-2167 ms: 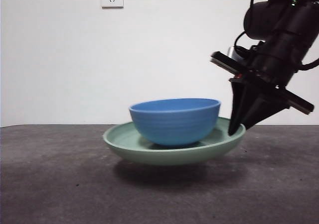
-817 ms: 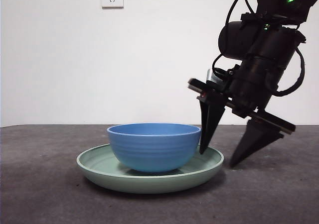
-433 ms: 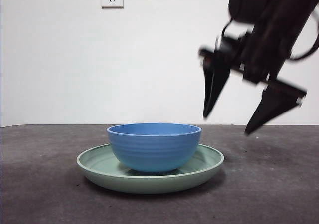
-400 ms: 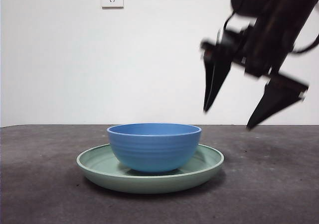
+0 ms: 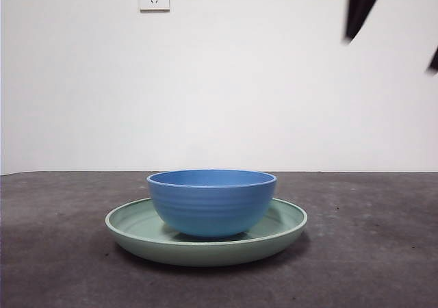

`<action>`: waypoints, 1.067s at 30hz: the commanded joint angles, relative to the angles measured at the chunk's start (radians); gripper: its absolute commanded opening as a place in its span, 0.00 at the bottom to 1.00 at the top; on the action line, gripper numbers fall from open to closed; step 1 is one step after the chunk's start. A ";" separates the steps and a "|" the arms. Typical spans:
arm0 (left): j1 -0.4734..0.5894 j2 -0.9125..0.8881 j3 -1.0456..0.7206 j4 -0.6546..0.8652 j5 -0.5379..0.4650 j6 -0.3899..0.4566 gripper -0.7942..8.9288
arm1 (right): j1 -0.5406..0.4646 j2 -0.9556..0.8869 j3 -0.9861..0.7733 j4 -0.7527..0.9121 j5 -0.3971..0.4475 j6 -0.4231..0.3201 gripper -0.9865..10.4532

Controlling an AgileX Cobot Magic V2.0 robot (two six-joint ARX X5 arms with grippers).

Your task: Pick up the blue bowl, put it on the green plate, put it on desk

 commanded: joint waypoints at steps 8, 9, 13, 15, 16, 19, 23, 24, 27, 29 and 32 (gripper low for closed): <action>-0.006 0.002 0.015 0.011 -0.002 -0.009 0.68 | 0.085 -0.331 0.018 -0.177 -0.003 -0.037 0.61; -0.006 0.002 0.015 0.011 -0.002 -0.010 0.68 | 0.087 -0.356 0.018 -0.190 -0.003 -0.037 0.61; -0.006 0.002 0.015 0.011 -0.002 -0.031 0.68 | 0.087 -0.443 0.018 -0.240 -0.003 -0.038 0.61; -0.006 0.002 0.015 0.011 -0.002 -0.035 0.68 | 0.087 -0.472 0.018 -0.261 -0.003 -0.038 0.61; -0.006 0.002 0.015 0.010 -0.002 -0.035 0.68 | 0.087 -0.483 0.018 -0.268 -0.003 -0.038 0.61; -0.006 0.002 0.015 0.010 -0.002 -0.035 0.68 | 0.087 -0.500 0.018 -0.274 -0.003 -0.037 0.61; -0.006 0.002 0.015 0.010 -0.002 -0.036 0.59 | 0.087 -0.499 0.017 -0.266 -0.003 -0.029 0.61; -0.006 0.002 0.015 0.008 -0.002 -0.036 0.47 | 0.087 -0.499 0.016 -0.262 -0.003 -0.029 0.55; -0.006 0.002 0.015 0.007 -0.002 -0.036 0.12 | 0.087 -0.499 0.016 -0.256 -0.002 -0.038 0.06; -0.006 0.002 0.015 0.010 -0.002 -0.048 0.09 | 0.087 -0.499 0.016 -0.255 -0.003 -0.040 0.12; -0.006 0.000 0.015 0.007 -0.002 -0.089 0.09 | 0.087 -0.499 0.016 -0.255 -0.003 -0.039 0.12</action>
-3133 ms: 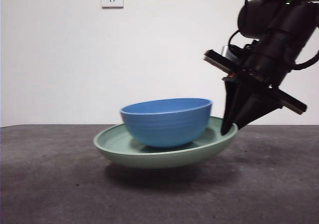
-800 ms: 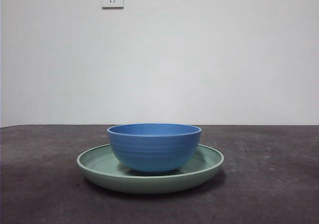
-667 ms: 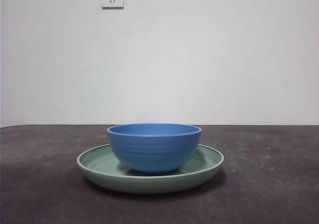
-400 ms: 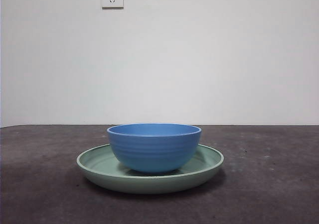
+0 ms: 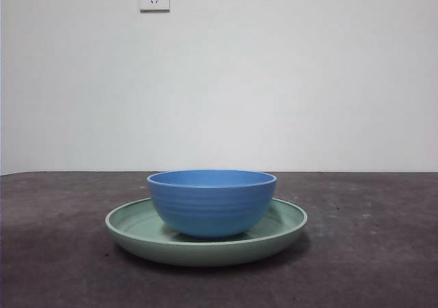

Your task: Pick up the blue bowl, put it on the green plate, put it on desk

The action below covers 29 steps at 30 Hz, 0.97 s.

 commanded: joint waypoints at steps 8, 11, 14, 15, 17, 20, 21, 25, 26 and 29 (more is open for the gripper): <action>-0.006 0.000 0.015 0.008 -0.002 -0.038 0.09 | 0.006 0.005 0.016 0.013 0.001 -0.009 0.12; -0.006 0.000 0.015 0.008 -0.002 -0.038 0.09 | 0.006 0.005 0.016 0.013 0.001 -0.009 0.12; -0.006 0.000 0.015 0.009 -0.002 -0.038 0.09 | 0.006 0.005 0.016 0.013 0.001 -0.008 0.12; -0.005 -0.001 0.013 0.012 -0.002 -0.038 0.09 | 0.006 0.005 0.016 0.013 0.001 -0.009 0.12; 0.002 -0.008 0.011 0.006 -0.002 -0.038 0.09 | 0.006 0.005 0.016 0.013 0.001 -0.009 0.12; 0.061 -0.013 0.006 0.011 -0.002 -0.038 0.09 | 0.006 0.005 0.016 0.013 0.001 -0.009 0.12; 0.091 -0.013 -0.002 0.016 -0.002 -0.038 0.09 | 0.006 0.005 0.016 0.013 0.001 -0.009 0.12; 0.275 -0.050 -0.103 0.110 -0.002 -0.037 0.09 | 0.006 0.005 0.016 0.013 0.001 -0.009 0.12; 0.328 -0.073 -0.147 0.161 -0.002 -0.032 0.09 | 0.006 0.005 0.016 0.013 0.001 -0.009 0.12; 0.465 -0.158 -0.295 0.333 -0.002 -0.034 0.09 | 0.006 0.005 0.016 0.013 0.001 -0.009 0.12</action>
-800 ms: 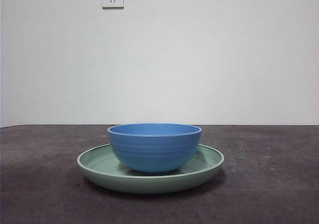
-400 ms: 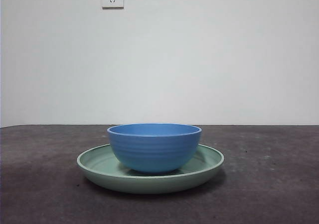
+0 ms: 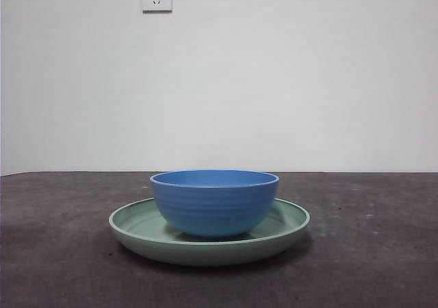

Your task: Pick up the blue bowl, put it on the green plate, put it on desk

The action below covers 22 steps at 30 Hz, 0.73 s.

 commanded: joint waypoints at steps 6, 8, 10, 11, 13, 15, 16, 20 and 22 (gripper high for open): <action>0.231 -0.243 -0.397 0.439 -0.003 0.005 0.09 | 0.006 0.005 0.016 0.011 0.001 -0.007 0.12; 0.240 -0.292 -0.476 0.499 -0.003 0.005 0.09 | 0.006 0.005 0.016 0.011 0.001 -0.007 0.12; 0.241 -0.332 -0.536 0.532 -0.003 0.005 0.09 | 0.006 0.005 0.016 0.011 0.001 -0.007 0.12; 0.241 -0.351 -0.563 0.537 -0.003 0.005 0.09 | 0.006 0.005 0.016 0.011 0.001 -0.007 0.12; 0.241 -0.360 -0.597 0.541 -0.003 0.005 0.09 | 0.006 0.005 0.016 0.011 0.001 -0.007 0.12; 0.243 -0.360 -0.620 0.537 -0.003 0.005 0.09 | 0.006 0.005 0.016 0.011 0.001 -0.007 0.12; 0.244 -0.360 -0.632 0.538 -0.003 0.005 0.09 | 0.006 0.005 0.016 0.011 0.001 -0.007 0.12; 0.248 -0.360 -0.668 0.537 -0.003 0.004 0.09 | 0.006 0.005 0.016 0.011 0.001 -0.007 0.12; 0.248 -0.360 -0.678 0.534 -0.003 0.005 0.09 | 0.006 0.005 0.016 0.011 0.001 -0.007 0.12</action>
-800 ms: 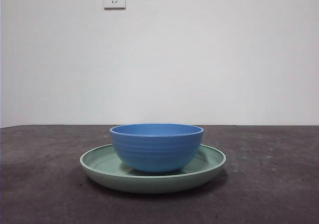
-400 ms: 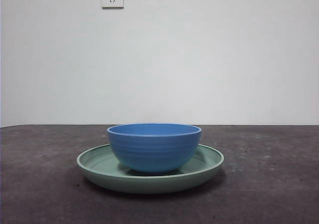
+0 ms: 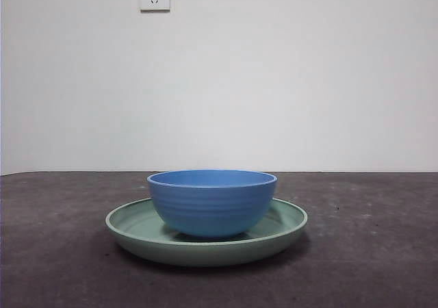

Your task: Pick up the blue bowl, put it on the green plate, put it on desk

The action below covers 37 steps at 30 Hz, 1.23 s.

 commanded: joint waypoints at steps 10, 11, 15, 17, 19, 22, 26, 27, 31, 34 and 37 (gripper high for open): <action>0.096 -0.003 -0.022 -0.003 -0.001 0.015 0.09 | 0.006 0.005 0.016 0.013 0.001 -0.007 0.12; 0.109 -0.003 -0.022 -0.003 -0.001 0.016 0.09 | 0.006 0.005 0.016 0.013 0.001 -0.007 0.12; 0.121 -0.003 -0.022 -0.003 -0.001 0.015 0.09 | 0.006 0.005 0.016 0.013 0.001 -0.007 0.12; 0.121 -0.003 -0.022 -0.003 -0.001 0.015 0.09 | 0.006 0.005 0.016 0.013 0.001 -0.007 0.12; 0.121 -0.003 -0.022 -0.002 -0.001 0.012 0.09 | 0.006 0.005 0.016 0.013 0.001 -0.007 0.12; 0.121 -0.003 -0.022 -0.002 -0.001 0.012 0.09 | 0.006 0.005 0.016 0.013 0.001 -0.007 0.12; 0.121 -0.003 -0.022 -0.002 -0.001 0.012 0.09 | 0.006 0.005 0.016 0.013 0.001 -0.007 0.12; 0.121 -0.003 -0.023 -0.003 -0.001 0.012 0.09 | 0.006 0.005 0.016 0.013 0.001 -0.007 0.12; 0.121 -0.003 -0.022 -0.003 -0.001 0.012 0.09 | 0.006 0.005 0.016 0.013 0.001 -0.007 0.12; 0.121 -0.003 -0.022 -0.003 -0.001 0.012 0.09 | 0.006 0.005 0.016 0.013 0.001 -0.007 0.12; 0.121 -0.003 -0.022 -0.003 -0.001 0.012 0.09 | 0.006 0.005 0.016 0.013 0.001 -0.007 0.12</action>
